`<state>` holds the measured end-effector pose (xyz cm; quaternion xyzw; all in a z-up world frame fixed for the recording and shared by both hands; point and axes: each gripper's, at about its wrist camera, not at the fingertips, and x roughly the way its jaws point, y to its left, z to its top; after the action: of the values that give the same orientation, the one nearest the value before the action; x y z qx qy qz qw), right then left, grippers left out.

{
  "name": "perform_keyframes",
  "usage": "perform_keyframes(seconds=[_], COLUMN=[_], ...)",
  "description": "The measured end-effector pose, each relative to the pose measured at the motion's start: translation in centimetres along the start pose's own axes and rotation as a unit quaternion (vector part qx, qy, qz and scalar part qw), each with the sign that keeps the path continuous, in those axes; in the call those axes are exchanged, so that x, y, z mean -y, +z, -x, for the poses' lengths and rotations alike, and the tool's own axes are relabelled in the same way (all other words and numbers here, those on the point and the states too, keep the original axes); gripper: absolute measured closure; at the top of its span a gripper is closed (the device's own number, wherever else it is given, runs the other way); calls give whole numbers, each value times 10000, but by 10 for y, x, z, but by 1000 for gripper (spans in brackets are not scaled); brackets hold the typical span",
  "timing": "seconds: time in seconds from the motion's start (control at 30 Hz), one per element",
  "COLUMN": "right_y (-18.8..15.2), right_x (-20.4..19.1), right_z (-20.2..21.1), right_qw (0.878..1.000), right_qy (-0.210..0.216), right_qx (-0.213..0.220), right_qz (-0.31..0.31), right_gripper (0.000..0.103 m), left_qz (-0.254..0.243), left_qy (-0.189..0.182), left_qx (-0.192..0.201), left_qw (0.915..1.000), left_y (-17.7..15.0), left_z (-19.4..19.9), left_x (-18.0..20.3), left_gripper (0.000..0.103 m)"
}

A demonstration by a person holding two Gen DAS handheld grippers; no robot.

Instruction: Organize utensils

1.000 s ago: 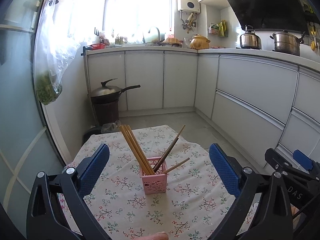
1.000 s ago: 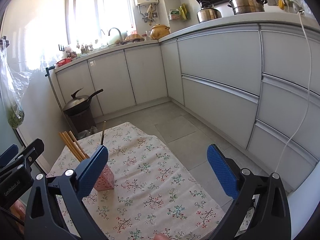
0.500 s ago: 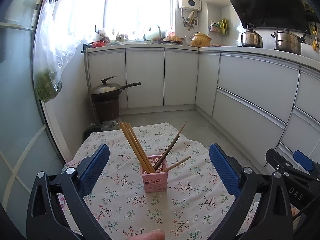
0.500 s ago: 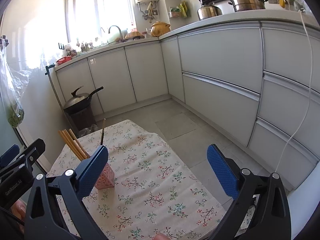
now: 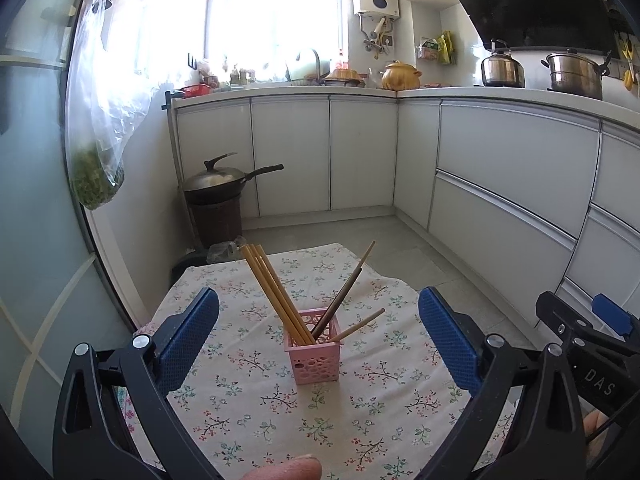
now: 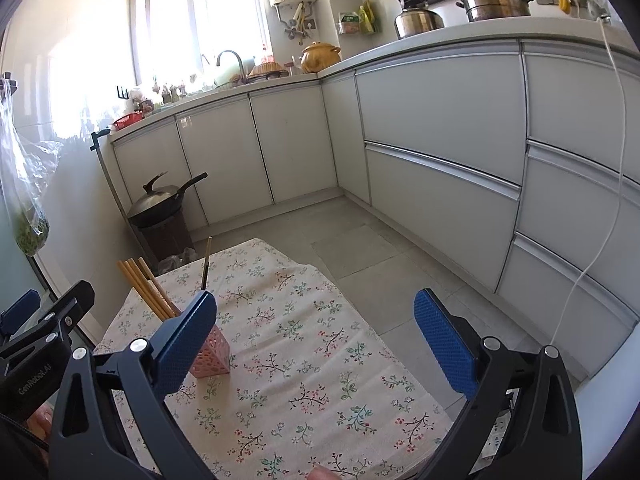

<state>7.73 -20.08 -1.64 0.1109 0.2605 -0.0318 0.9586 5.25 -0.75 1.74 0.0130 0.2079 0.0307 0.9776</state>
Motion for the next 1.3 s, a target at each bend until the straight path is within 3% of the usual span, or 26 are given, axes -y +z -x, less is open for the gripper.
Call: perform_keyframes(seconds=[1.3], right_y=[-8], right_x=[-1], right_z=[-3], right_qw=[10000], right_qy=[-3], right_qx=[-62], right_qz=[39], right_gripper=[7], left_qz=[-67], left_qy=[54], left_qx=[-9], left_qw=[10000], left_y=[-4], left_z=[-2], left_x=[0], left_gripper=[7])
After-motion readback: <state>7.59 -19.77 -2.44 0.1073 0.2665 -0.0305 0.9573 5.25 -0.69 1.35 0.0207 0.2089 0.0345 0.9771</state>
